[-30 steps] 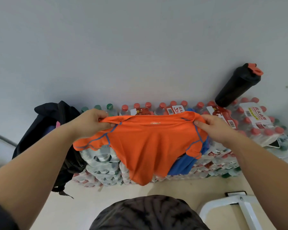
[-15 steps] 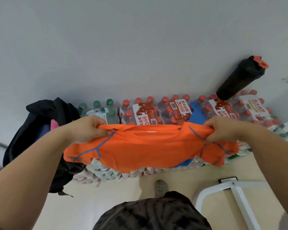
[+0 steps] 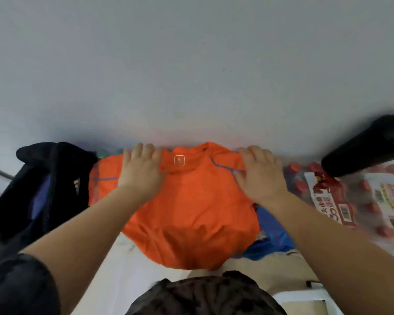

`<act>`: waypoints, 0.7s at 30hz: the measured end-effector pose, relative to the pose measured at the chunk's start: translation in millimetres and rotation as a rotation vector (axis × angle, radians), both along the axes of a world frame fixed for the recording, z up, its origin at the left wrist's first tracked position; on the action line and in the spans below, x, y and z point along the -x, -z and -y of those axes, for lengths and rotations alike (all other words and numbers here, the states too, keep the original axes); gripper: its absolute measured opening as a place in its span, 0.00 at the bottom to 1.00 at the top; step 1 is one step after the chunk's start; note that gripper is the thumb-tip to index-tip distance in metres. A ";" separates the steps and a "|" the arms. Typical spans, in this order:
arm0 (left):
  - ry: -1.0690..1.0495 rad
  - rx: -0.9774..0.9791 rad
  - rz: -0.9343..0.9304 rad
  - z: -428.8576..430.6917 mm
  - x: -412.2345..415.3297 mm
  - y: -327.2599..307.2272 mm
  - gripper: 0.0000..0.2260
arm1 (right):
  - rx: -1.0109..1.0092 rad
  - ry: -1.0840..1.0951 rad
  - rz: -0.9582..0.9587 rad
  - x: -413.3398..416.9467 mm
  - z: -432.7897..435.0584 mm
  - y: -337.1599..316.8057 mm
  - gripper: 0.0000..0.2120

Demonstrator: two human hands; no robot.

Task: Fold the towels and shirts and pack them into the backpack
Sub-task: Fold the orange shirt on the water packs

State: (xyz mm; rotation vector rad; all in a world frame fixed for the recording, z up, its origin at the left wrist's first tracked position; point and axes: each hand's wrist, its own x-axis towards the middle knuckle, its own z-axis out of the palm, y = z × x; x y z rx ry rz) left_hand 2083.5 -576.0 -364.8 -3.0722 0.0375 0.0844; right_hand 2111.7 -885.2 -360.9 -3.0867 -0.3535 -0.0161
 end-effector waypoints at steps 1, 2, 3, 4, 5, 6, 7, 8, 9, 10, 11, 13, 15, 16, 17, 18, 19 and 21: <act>-0.012 0.025 -0.088 15.3 12.2 16.9 0.32 | 0.016 -0.054 -0.069 11.4 -5.6 12.1 0.33; -0.038 0.055 -0.163 26.6 23.8 32.4 0.35 | 0.031 -0.088 -0.170 19.6 -7.1 25.2 0.36; -0.070 0.092 -0.197 33.8 32.9 45.1 0.37 | 0.046 -0.111 -0.251 26.4 -6.0 36.8 0.39; -0.105 0.131 -0.193 36.4 38.1 55.2 0.38 | 0.058 -0.123 -0.297 29.4 -2.4 47.6 0.41; -0.138 0.167 -0.178 36.8 40.2 60.6 0.39 | 0.060 -0.131 -0.297 29.4 1.7 55.6 0.42; -0.165 0.182 -0.170 36.5 39.7 62.8 0.40 | 0.063 -0.133 -0.275 28.9 5.5 60.0 0.43; -0.184 0.179 -0.165 36.1 37.7 62.7 0.41 | 0.065 -0.128 -0.251 28.4 8.5 60.6 0.44; -0.196 0.163 -0.161 35.2 35.6 63.0 0.42 | 0.068 -0.116 -0.238 27.4 12.1 60.2 0.45; -0.200 0.139 -0.157 35.2 33.1 62.5 0.42 | 0.080 -0.100 -0.237 26.1 16.6 58.7 0.46; -0.202 0.116 -0.154 35.6 31.1 62.0 0.41 | 0.096 -0.084 -0.240 24.9 22.4 58.1 0.46; -0.202 0.103 -0.151 36.3 29.7 61.5 0.40 | 0.108 -0.071 -0.241 24.4 28.5 57.5 0.47; -0.182 0.095 -0.125 40.8 27.3 58.6 0.38 | 0.095 -0.068 -0.240 23.1 40.3 54.9 0.46; -0.099 0.111 -0.081 51.8 24.1 54.2 0.36 | 0.043 -0.067 -0.248 21.0 50.4 53.4 0.42; -0.035 0.137 -0.058 59.8 21.4 51.2 0.35 | 0.001 -0.048 -0.236 19.3 53.9 52.3 0.41; 0.035 0.168 -0.043 68.8 18.7 47.7 0.34 | -0.049 -0.013 -0.203 17.4 56.5 49.8 0.39; 0.109 0.195 -0.044 78.6 15.6 44.6 0.34 | -0.098 0.037 -0.154 15.9 59.5 47.9 0.38; 0.170 0.203 -0.056 88.4 12.9 41.9 0.34 | -0.142 0.085 -0.102 13.0 63.1 46.5 0.36; 0.263 0.194 -0.101 104.3 6.3 41.2 0.35 | -0.175 0.163 -0.026 6.2 69.0 43.9 0.34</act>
